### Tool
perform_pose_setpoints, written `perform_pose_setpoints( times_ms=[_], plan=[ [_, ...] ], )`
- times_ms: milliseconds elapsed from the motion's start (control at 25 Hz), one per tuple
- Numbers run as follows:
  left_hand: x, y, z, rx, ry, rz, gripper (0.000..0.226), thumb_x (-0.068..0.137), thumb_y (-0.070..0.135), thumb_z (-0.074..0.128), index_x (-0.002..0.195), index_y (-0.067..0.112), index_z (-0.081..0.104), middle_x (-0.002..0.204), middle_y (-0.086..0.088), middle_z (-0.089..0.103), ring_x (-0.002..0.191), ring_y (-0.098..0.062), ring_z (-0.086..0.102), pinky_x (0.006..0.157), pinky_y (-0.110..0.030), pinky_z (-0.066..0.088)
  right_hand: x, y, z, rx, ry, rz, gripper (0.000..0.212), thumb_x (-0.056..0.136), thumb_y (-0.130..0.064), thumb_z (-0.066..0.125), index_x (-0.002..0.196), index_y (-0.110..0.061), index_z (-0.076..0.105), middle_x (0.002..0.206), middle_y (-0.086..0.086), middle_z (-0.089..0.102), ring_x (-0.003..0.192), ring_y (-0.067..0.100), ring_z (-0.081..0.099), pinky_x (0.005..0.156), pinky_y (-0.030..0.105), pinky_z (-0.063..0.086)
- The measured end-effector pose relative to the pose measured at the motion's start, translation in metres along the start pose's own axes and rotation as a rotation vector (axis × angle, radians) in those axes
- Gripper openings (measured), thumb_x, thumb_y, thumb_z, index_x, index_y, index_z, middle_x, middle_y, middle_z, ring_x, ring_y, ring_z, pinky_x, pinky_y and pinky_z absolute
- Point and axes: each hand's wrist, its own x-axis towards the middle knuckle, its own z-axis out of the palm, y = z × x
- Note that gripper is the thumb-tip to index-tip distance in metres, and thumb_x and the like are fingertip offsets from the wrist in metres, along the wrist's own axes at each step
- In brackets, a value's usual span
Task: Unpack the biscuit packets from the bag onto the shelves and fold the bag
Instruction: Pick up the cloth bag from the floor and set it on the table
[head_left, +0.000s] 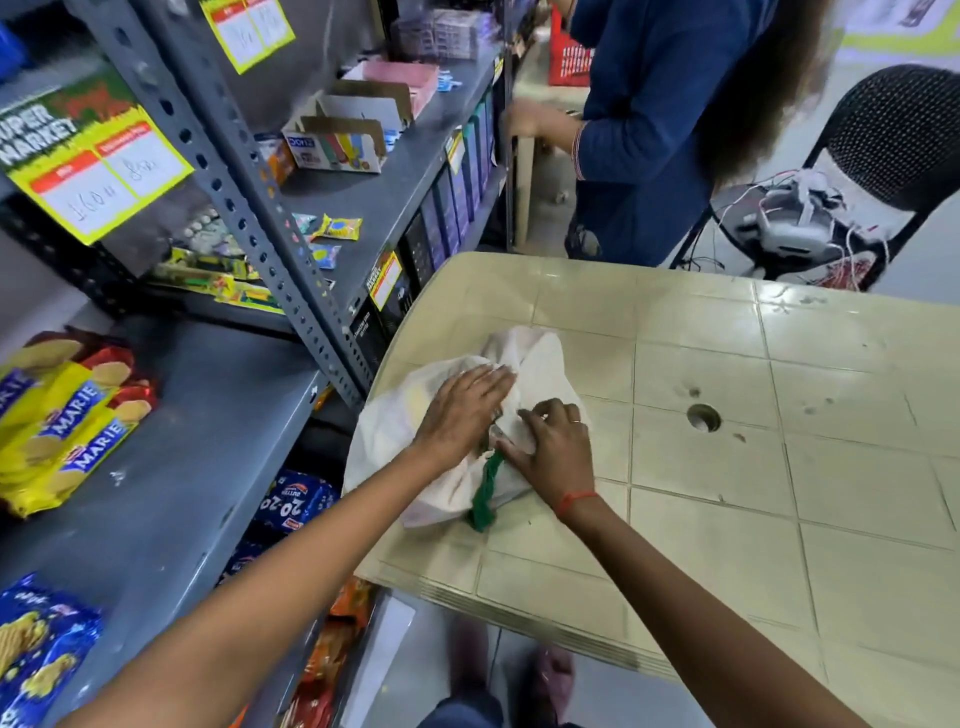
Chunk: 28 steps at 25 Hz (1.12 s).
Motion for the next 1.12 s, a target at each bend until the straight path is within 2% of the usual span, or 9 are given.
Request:
perform_pose_setpoints(
  times_ms=[80, 160, 240, 440, 600, 760, 840, 960, 1120],
  plan=[
    [0.02, 0.0, -0.004, 0.13, -0.097, 0.081, 0.047, 0.094, 0.022, 0.045, 0.14, 0.027, 0.042, 0.149, 0.006, 0.043, 0.144, -0.014, 0.025, 0.116, -0.034, 0.015, 0.013, -0.008, 0.007, -0.101, -0.126, 0.064, 0.043, 0.085, -0.048, 0.057, 0.105, -0.013, 0.069, 0.108, 0.011, 0.062, 0.107, 0.033, 0.051, 0.083, 0.04, 0.044],
    [0.029, -0.007, -0.005, 0.224, -0.147, 0.099, 0.032, 0.092, 0.026, 0.047, 0.121, 0.026, 0.061, 0.126, -0.002, 0.063, 0.132, -0.021, 0.041, 0.11, -0.035, 0.024, 0.016, -0.006, 0.012, -0.067, -0.142, 0.101, 0.031, 0.087, -0.037, 0.056, 0.1, -0.013, 0.071, 0.105, 0.01, 0.062, 0.107, 0.032, 0.051, 0.082, 0.038, 0.042],
    [0.029, -0.017, -0.001, 0.207, -0.133, 0.061, 0.026, 0.091, 0.03, 0.049, 0.11, 0.024, 0.066, 0.108, -0.004, 0.07, 0.119, -0.025, 0.049, 0.1, -0.036, 0.032, 0.013, 0.004, 0.013, 0.06, -0.096, 0.131, 0.023, 0.085, -0.027, 0.06, 0.093, -0.009, 0.072, 0.098, 0.013, 0.064, 0.099, 0.032, 0.054, 0.079, 0.038, 0.044],
    [0.023, -0.045, -0.01, 0.054, -0.046, -0.188, 0.022, 0.094, 0.033, 0.047, 0.103, 0.021, 0.063, 0.108, -0.002, 0.068, 0.116, -0.023, 0.049, 0.096, -0.038, 0.03, 0.005, 0.041, 0.006, 0.111, 0.03, 0.111, 0.012, 0.078, -0.012, 0.071, 0.075, -0.001, 0.07, 0.081, 0.018, 0.065, 0.081, 0.035, 0.058, 0.068, 0.041, 0.048],
    [0.006, -0.095, -0.025, -0.074, -0.053, -0.509, 0.023, 0.091, 0.032, 0.052, 0.104, 0.019, 0.065, 0.111, -0.01, 0.066, 0.114, -0.027, 0.052, 0.096, -0.039, 0.036, -0.001, 0.08, -0.005, 0.111, 0.04, 0.256, 0.008, 0.079, -0.008, 0.07, 0.08, -0.001, 0.071, 0.086, 0.02, 0.065, 0.087, 0.04, 0.058, 0.075, 0.041, 0.045],
    [0.009, -0.07, -0.023, -0.205, -0.191, -0.216, 0.07, 0.076, 0.043, 0.068, 0.139, 0.025, 0.042, 0.145, 0.0, 0.045, 0.132, -0.024, 0.038, 0.106, -0.04, 0.031, 0.014, 0.037, 0.0, 0.109, 0.039, 0.064, 0.037, 0.074, -0.027, 0.074, 0.104, -0.006, 0.068, 0.099, 0.017, 0.068, 0.093, 0.036, 0.061, 0.081, 0.04, 0.05],
    [0.02, -0.049, -0.018, -0.161, -0.275, -0.139, 0.067, 0.08, 0.041, 0.066, 0.14, 0.025, 0.041, 0.138, -0.005, 0.053, 0.128, -0.026, 0.044, 0.102, -0.039, 0.034, 0.022, 0.015, 0.006, 0.029, -0.077, -0.035, 0.044, 0.078, -0.039, 0.068, 0.111, -0.011, 0.065, 0.103, 0.012, 0.07, 0.097, 0.031, 0.062, 0.083, 0.036, 0.049],
    [0.031, -0.055, -0.023, -0.065, -0.122, -0.211, 0.026, 0.091, 0.031, 0.053, 0.111, 0.021, 0.067, 0.111, -0.01, 0.07, 0.109, -0.029, 0.059, 0.09, -0.035, 0.043, 0.026, 0.02, 0.005, -0.018, -0.097, 0.019, 0.026, 0.088, -0.029, 0.057, 0.102, -0.011, 0.069, 0.098, 0.013, 0.071, 0.09, 0.031, 0.064, 0.075, 0.035, 0.047],
    [0.024, -0.101, -0.037, -0.194, 0.206, -0.524, 0.026, 0.092, 0.027, 0.049, 0.096, 0.014, 0.072, 0.099, -0.012, 0.072, 0.095, -0.032, 0.066, 0.074, -0.035, 0.05, 0.012, 0.064, -0.011, 0.287, 0.1, 0.349, 0.012, 0.084, -0.014, 0.064, 0.087, -0.003, 0.067, 0.087, 0.019, 0.071, 0.084, 0.036, 0.064, 0.07, 0.037, 0.046]
  ],
)
